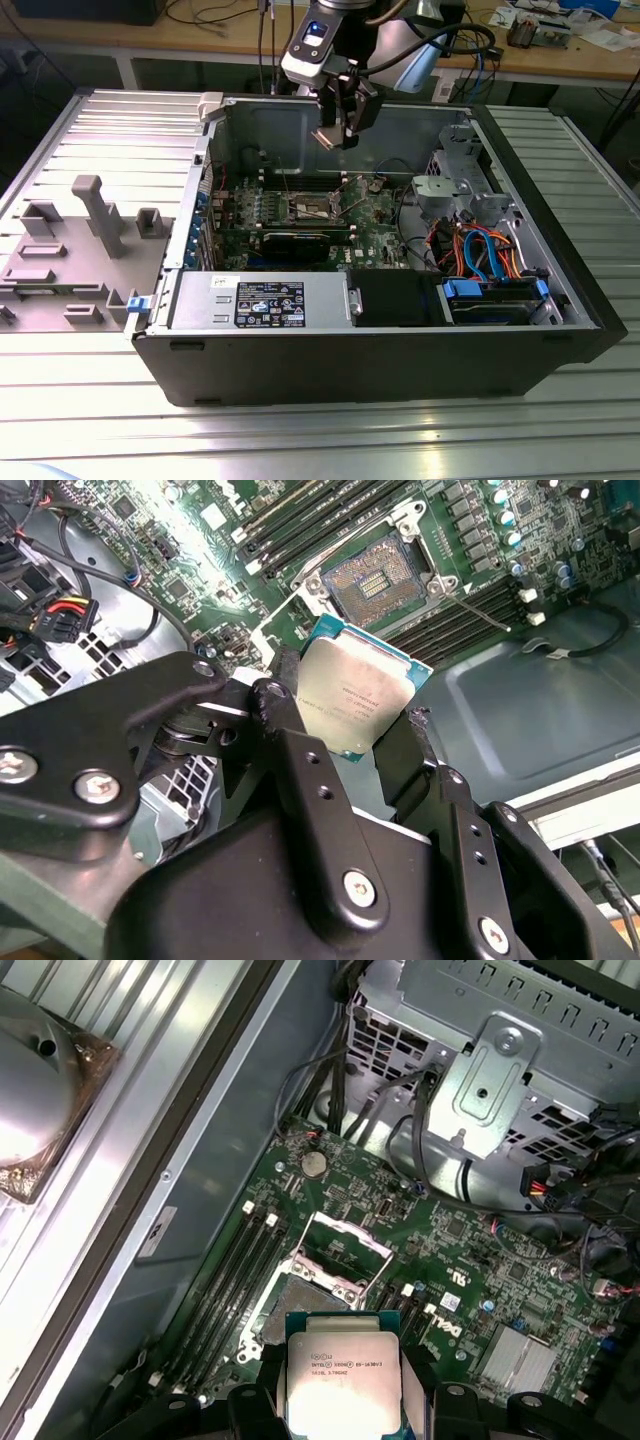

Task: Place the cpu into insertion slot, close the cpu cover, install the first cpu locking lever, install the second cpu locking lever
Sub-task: 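Place the cpu into insertion slot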

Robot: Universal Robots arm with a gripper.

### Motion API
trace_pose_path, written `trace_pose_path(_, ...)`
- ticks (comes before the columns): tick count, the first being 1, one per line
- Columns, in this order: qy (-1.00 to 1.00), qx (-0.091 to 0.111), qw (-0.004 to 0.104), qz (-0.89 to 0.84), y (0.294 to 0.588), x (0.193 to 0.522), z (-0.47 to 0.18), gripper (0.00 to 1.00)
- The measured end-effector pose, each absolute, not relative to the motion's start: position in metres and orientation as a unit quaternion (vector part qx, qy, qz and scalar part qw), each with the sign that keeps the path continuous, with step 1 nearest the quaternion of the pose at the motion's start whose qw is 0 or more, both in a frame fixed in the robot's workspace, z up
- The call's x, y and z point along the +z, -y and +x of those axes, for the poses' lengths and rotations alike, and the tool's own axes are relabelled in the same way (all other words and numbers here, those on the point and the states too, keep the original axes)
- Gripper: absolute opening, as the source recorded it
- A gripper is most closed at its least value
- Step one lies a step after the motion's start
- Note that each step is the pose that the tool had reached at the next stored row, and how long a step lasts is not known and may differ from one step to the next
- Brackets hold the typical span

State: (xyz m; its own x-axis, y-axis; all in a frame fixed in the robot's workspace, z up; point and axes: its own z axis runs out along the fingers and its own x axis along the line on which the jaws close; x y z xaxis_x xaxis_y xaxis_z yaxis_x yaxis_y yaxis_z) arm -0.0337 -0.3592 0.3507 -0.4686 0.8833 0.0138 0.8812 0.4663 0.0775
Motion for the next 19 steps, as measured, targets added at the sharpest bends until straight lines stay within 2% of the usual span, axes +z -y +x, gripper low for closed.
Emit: trace_pose_path(19,-0.829,0.036,0.016,0.558,0.3565,0.3459,-0.0337,0.54)
